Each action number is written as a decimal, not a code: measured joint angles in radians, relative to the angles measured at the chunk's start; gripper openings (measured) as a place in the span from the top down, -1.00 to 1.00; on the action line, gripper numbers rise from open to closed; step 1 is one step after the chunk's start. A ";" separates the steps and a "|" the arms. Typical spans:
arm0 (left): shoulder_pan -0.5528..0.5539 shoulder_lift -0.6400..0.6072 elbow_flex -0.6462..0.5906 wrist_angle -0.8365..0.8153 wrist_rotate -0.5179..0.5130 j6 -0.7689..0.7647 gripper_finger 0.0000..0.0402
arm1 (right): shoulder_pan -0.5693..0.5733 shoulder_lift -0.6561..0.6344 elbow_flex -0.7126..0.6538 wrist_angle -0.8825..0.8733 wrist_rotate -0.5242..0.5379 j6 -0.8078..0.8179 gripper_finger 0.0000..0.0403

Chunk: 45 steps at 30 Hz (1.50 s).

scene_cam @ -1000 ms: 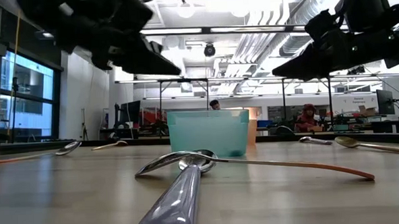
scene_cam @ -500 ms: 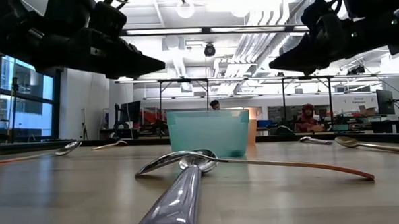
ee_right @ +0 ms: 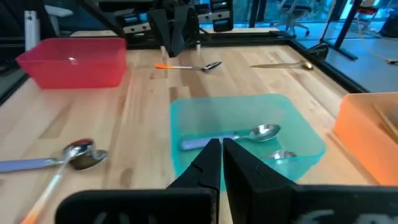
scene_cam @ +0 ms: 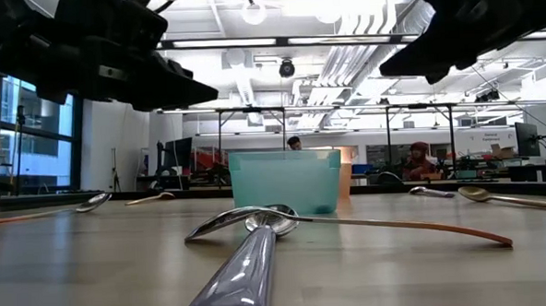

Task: Sort silverware by color (type)
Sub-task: Put the orange spoon into the red bin

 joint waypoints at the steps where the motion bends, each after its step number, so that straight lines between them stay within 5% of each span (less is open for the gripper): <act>1: -0.010 0.000 0.000 -0.003 0.000 0.002 1.00 | 0.015 0.000 0.000 -0.004 0.007 0.012 1.00; 24: -0.086 0.000 0.000 -0.010 -0.003 0.011 1.00 | 0.121 0.000 0.000 -0.048 0.089 0.085 1.00; 45: -0.057 0.000 0.000 -0.167 -0.181 0.043 1.00 | 0.099 0.086 0.000 0.054 0.079 0.058 1.00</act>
